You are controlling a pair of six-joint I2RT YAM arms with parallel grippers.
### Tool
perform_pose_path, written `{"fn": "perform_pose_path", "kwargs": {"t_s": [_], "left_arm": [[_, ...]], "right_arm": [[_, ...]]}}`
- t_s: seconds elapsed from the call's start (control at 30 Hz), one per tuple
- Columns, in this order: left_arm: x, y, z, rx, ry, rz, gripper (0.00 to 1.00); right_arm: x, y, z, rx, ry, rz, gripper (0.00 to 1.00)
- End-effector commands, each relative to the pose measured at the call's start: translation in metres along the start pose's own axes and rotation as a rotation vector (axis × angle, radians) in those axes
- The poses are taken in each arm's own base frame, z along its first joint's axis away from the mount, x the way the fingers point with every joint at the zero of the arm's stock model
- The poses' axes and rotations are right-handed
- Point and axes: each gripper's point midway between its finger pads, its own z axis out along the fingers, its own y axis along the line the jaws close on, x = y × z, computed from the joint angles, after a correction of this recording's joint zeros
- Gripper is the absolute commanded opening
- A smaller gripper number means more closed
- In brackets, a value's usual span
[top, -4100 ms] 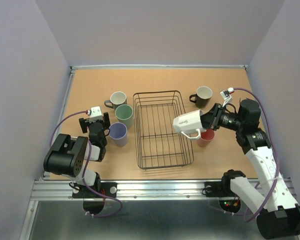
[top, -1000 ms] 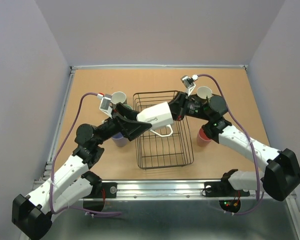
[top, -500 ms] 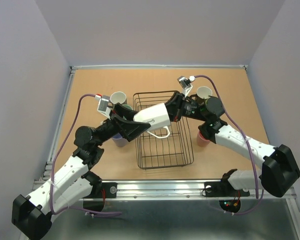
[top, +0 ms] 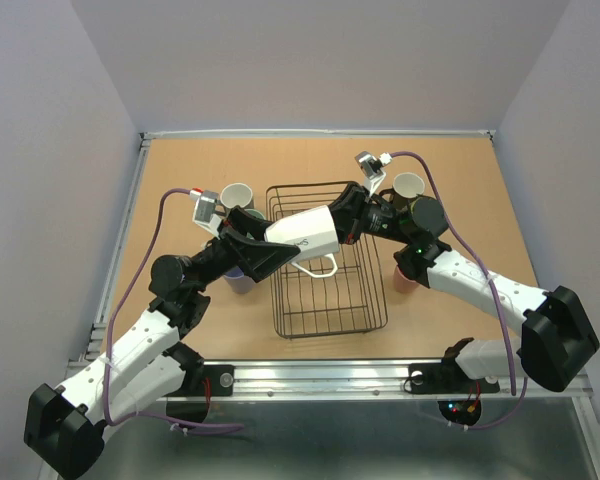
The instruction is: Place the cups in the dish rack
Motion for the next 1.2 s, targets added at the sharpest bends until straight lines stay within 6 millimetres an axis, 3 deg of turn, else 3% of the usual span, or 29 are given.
{"fn": "perform_pose_path", "kwargs": {"t_s": [0.0, 0.07, 0.1, 0.2, 0.3, 0.4, 0.47, 0.5, 0.57, 0.7, 0.73, 0.83, 0.9, 1.17], "left_arm": [[-0.007, -0.057, -0.003, 0.208, -0.006, 0.014, 0.86], [-0.007, -0.058, -0.003, 0.211, -0.005, 0.009, 0.78], [-0.008, -0.058, -0.003, 0.211, -0.008, 0.011, 0.62], [-0.005, -0.057, -0.002, 0.211, 0.000, 0.001, 0.41], [-0.003, -0.053, 0.000, 0.201, 0.006, -0.010, 0.00], [-0.002, -0.050, 0.000, 0.193, 0.005, -0.015, 0.00], [-0.003, -0.042, 0.001, 0.148, 0.001, -0.013, 0.00], [-0.005, -0.041, 0.002, 0.134, -0.005, -0.005, 0.00], [-0.004, -0.029, 0.002, 0.074, -0.009, 0.001, 0.00], [-0.006, -0.023, 0.000, 0.032, -0.027, 0.004, 0.00], [-0.005, -0.020, 0.000, 0.023, -0.026, 0.002, 0.00], [-0.005, -0.018, -0.001, 0.009, -0.030, 0.003, 0.00], [-0.006, -0.016, 0.000, -0.001, -0.033, 0.010, 0.00], [-0.008, -0.001, -0.001, -0.091, -0.037, 0.029, 0.00]], "right_arm": [[0.010, -0.008, 0.005, 0.008, -0.010, -0.049, 0.00], [0.013, -0.009, 0.005, 0.007, -0.002, -0.054, 0.00], [0.014, -0.009, 0.006, 0.006, 0.001, -0.054, 0.00], [0.017, -0.010, 0.006, 0.006, 0.008, -0.061, 0.01], [0.019, -0.012, 0.006, 0.012, 0.008, -0.065, 0.00], [0.021, -0.016, 0.005, 0.025, 0.008, -0.067, 0.01], [0.021, -0.020, 0.004, 0.046, 0.003, -0.068, 0.11], [0.022, -0.023, 0.003, 0.061, 0.003, -0.066, 0.21], [0.021, -0.028, 0.002, 0.083, -0.007, -0.069, 0.27], [0.022, -0.033, 0.002, 0.105, -0.009, -0.067, 0.36], [0.023, -0.037, 0.002, 0.117, -0.008, -0.061, 0.59], [0.024, -0.041, 0.001, 0.140, -0.011, -0.058, 0.84], [0.023, -0.044, 0.000, 0.155, -0.016, -0.063, 0.89], [0.023, -0.051, -0.005, 0.205, -0.018, -0.078, 0.90]]}}
